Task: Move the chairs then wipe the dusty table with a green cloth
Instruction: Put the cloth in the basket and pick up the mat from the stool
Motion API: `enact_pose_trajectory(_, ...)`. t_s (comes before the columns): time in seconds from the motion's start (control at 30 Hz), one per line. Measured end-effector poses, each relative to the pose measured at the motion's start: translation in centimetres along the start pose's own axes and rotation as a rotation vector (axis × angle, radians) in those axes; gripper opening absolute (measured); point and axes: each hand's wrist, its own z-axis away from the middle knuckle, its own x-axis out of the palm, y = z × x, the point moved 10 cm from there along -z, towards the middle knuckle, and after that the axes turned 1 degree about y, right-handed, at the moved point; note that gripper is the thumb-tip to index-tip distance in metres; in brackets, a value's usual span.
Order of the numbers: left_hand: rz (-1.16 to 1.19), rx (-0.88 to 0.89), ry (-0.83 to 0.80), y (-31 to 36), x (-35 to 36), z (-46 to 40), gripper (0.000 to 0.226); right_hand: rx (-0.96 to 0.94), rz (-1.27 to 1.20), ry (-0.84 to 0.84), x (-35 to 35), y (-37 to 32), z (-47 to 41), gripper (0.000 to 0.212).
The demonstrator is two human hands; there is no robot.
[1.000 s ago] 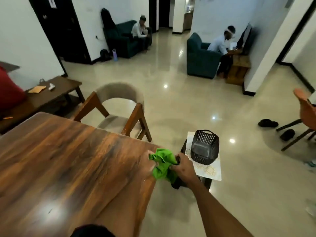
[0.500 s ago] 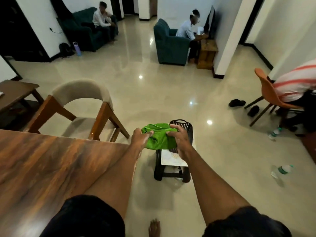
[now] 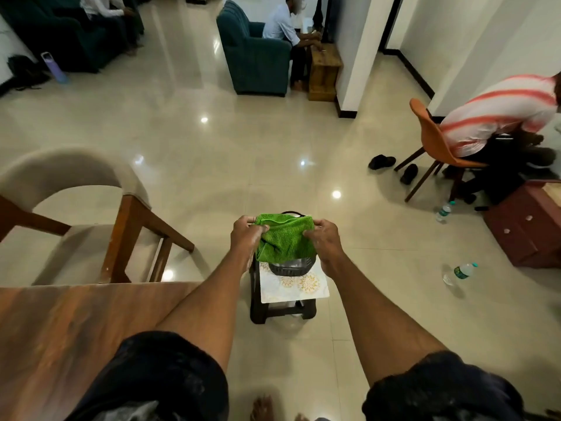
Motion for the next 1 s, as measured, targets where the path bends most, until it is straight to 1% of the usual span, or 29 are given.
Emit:
enact_pose_trajectory(0.17,-0.025,0.045,0.025,3.0,2.4,-1.3,0.042,-0.037,0.018,0.041,-0.7,-1.3,-3.9,0.030)
enact_pose_trajectory(0.37,-0.067,0.046,0.053,4.6,5.3,-5.0,0.034,-0.046,0.026,0.034,-1.5,-1.4,-9.4,0.025)
enact_pose_trajectory(0.57,-0.113,0.023,0.117,4.1,7.7,-10.0,0.014,-0.028,0.031,0.027,-2.7,-1.8,-14.5,0.021)
enact_pose_trajectory(0.67,-0.121,0.021,0.140,3.3,8.7,-12.3,0.012,-0.008,0.038,0.020,-2.9,-1.1,-17.0,0.018)
enact_pose_trajectory(0.8,-0.178,0.038,0.155,2.4,9.5,-14.3,0.025,0.029,0.076,0.007,-1.8,2.2,-20.2,0.016)
enact_pose_trajectory(0.87,-0.232,0.059,0.160,1.2,10.3,-16.3,0.027,0.054,0.097,-0.017,-0.8,4.8,-22.2,0.017)
enact_pose_trajectory(0.93,-0.283,0.072,0.136,-0.5,11.6,-18.3,0.027,0.069,0.141,-0.024,-0.2,7.7,-24.2,0.021)
enact_pose_trajectory(1.0,-0.344,0.061,0.078,-3.3,13.7,-21.0,0.030,0.062,0.202,-0.023,0.6,11.2,-26.6,0.027)
